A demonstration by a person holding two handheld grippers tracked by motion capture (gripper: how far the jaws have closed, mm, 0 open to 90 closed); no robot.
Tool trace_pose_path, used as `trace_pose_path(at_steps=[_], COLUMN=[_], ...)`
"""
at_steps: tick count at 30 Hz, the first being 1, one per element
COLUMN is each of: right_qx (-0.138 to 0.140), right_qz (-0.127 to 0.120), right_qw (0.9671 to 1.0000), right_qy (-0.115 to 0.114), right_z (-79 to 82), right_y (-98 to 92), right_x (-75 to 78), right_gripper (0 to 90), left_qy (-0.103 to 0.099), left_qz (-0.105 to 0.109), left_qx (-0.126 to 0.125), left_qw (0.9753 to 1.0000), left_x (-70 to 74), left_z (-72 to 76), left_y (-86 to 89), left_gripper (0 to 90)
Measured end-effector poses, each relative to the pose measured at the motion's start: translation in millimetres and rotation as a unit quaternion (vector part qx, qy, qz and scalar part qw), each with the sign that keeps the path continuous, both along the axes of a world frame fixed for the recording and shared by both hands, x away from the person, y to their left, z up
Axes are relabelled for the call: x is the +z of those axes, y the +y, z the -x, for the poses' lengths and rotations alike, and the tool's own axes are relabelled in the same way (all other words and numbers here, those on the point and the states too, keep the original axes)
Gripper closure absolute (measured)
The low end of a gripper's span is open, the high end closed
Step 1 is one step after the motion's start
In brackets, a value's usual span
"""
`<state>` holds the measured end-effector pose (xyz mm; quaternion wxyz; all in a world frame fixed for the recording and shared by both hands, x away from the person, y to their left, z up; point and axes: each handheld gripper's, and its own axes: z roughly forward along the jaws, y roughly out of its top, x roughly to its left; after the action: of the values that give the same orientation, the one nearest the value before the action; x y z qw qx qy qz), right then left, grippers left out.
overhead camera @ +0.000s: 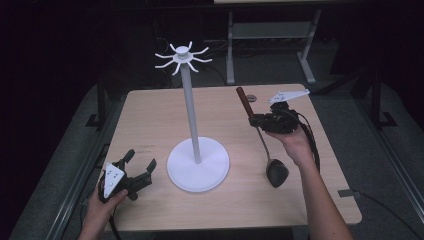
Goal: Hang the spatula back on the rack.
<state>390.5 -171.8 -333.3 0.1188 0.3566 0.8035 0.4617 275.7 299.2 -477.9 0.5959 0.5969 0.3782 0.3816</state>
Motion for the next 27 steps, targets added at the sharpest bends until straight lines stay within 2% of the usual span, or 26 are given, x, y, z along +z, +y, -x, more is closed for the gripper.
trace_pose_path(at_steps=[1, 2, 6, 10, 19, 21, 27], right_qx=[0.0, 0.001, 0.003, 0.005, 0.015, 0.017, 0.036], right_qz=[0.0, -0.01, -0.029, -0.038, -0.059, -0.068, -0.09], right_qw=[1.0, 0.9999, 0.999, 0.9983, 0.9963, 0.9951, 0.9915], right_qy=[0.0, -0.012, -0.033, -0.044, -0.061, -0.07, -0.086], right_z=[0.0, 5.2, 15.0, 22.6, 33.0, 36.2, 38.8], right_y=[0.0, -2.3, -6.4, -10.0, -15.6, -15.5, -10.8], right_x=[0.0, 3.2, 7.6, 11.9, 21.2, 27.0, 39.5], right_gripper=[73.1, 73.1, 73.2, 73.2, 73.2, 73.2, 73.2], left_qy=[0.0, 0.0, -0.002, -0.001, -0.002, 0.0, -0.001], left_qz=[0.0, 0.0, 0.001, -0.005, 0.003, -0.005, -0.002], left_qx=[0.0, 0.0, 0.0, -0.001, -0.002, -0.001, -0.001], left_qw=[1.0, 1.0, 1.0, 1.0, 1.0, 1.0, 1.0], left_x=[0.0, -0.1, -0.1, 0.2, 0.0, 0.1, 0.1], left_z=[0.0, -0.1, -0.2, -0.1, 0.2, 0.4, -0.2], left_y=[0.0, 0.0, -0.2, 0.1, -1.2, 0.0, 0.0], left_gripper=[12.7, 12.8, 12.7, 12.8, 12.7, 12.8, 12.8])
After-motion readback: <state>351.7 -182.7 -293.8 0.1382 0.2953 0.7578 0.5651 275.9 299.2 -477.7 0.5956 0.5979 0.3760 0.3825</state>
